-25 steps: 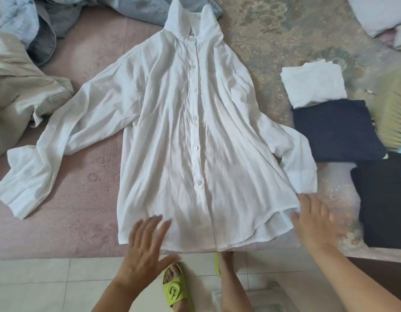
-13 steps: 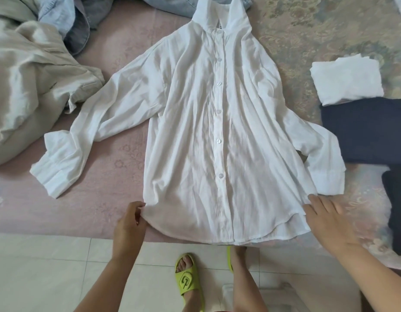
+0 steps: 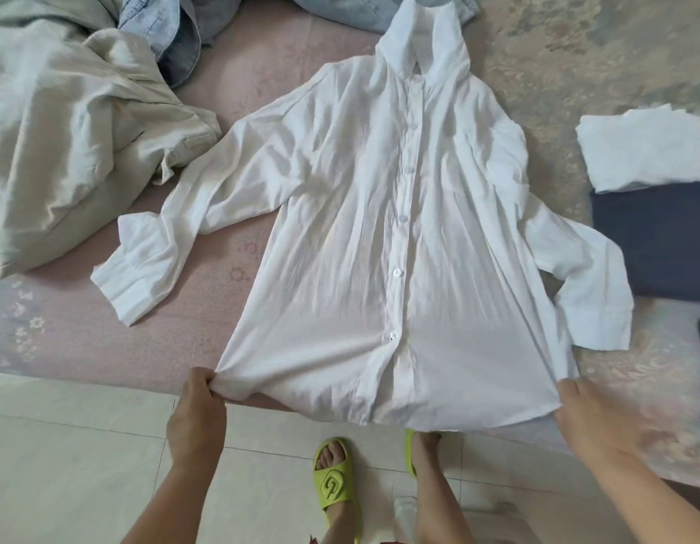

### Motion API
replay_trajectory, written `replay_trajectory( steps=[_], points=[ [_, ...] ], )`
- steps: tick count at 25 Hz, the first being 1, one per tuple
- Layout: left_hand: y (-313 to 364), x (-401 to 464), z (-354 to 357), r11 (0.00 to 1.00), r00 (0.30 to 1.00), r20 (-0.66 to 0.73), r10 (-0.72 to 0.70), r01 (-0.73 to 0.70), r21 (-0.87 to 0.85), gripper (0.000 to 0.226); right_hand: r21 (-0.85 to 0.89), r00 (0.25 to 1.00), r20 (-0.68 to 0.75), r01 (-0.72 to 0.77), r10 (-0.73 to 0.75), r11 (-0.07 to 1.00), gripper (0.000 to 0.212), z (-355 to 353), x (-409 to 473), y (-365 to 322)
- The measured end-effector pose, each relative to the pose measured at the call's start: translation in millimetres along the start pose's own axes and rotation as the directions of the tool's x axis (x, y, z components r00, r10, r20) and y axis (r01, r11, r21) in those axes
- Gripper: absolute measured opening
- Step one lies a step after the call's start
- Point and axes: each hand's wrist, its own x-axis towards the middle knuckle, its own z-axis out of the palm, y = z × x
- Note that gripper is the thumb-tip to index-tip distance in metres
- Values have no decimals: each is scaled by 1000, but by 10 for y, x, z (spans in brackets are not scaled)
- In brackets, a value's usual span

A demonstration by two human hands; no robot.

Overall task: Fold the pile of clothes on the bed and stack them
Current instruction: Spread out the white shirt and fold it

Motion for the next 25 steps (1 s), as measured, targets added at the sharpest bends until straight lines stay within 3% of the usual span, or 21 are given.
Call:
replay_trajectory(
  steps=[2, 3, 4, 5, 6, 7, 8, 9, 13, 15, 16, 19, 20, 22, 23, 25],
  points=[
    [-14, 28, 114, 961, 978, -95, 187, -162, 223, 36, 7, 998, -23, -56, 56, 998, 40, 51, -23, -127],
    [-33, 34, 187, 894, 934, -122, 337, -276, 354, 51, 29, 988, -150, -44, 48, 999, 51, 130, -25, -172],
    [-76, 33, 278, 773, 843, -111, 527, -420, 476, 67, -9, 967, -254, 2, -4, 1000, 62, 251, -53, -193],
    [-77, -9, 376, 583, 688, -31, 725, -589, 559, 78, -51, 922, -365, 116, -127, 992, 72, 353, -71, -275],
    [-31, -81, 470, 353, 495, 103, 863, -735, 579, 84, -156, 882, -372, 246, -288, 956, 80, 392, -124, -417],
    [35, -164, 560, 139, 317, 246, 916, -825, 548, 85, -239, 803, -400, 375, -443, 896, 84, 458, -141, -539],
    [113, -240, 664, -16, 193, 356, 914, -861, 508, 86, -275, 746, -378, 475, -548, 836, 86, 445, -157, -651],
    [174, -290, 760, -106, 138, 437, 889, -866, 489, 87, -300, 709, -360, 527, -606, 795, 85, 487, -161, -755],
    [116, -224, 830, -131, 165, 533, 830, -871, 474, 96, -243, 724, -309, 567, -617, 787, 88, 497, -148, -858],
    [66, -233, 752, -81, 219, 506, 834, -859, 505, 90, -173, 709, -315, 610, -631, 773, 79, 473, -162, -817],
    [79, -270, 745, -71, 210, 485, 849, -864, 498, 89, -139, 698, -298, 642, -651, 754, 72, 426, -189, -823],
    [334, -394, 876, -184, 3, 485, 874, -924, 336, 88, -133, 591, -283, 756, -755, 641, 67, 318, -109, -938],
    [480, -410, 932, -174, -26, 427, 904, -934, 313, 86, -135, 597, -295, 747, -746, 651, 67, 263, -32, -993],
    [729, -378, 1103, -57, 51, 292, 955, -934, 351, 77, -81, 691, -341, 654, -638, 752, 68, 190, 174, -1102],
    [810, -383, 1167, 28, 126, 239, 963, -926, 376, 65, -58, 731, -337, 612, -593, 788, 70, 179, 249, -1143],
    [899, -448, 1249, 262, 348, 169, 922, -883, 389, 44, -39, 775, -309, 569, -551, 821, 75, 222, 295, -1194]
  ],
)
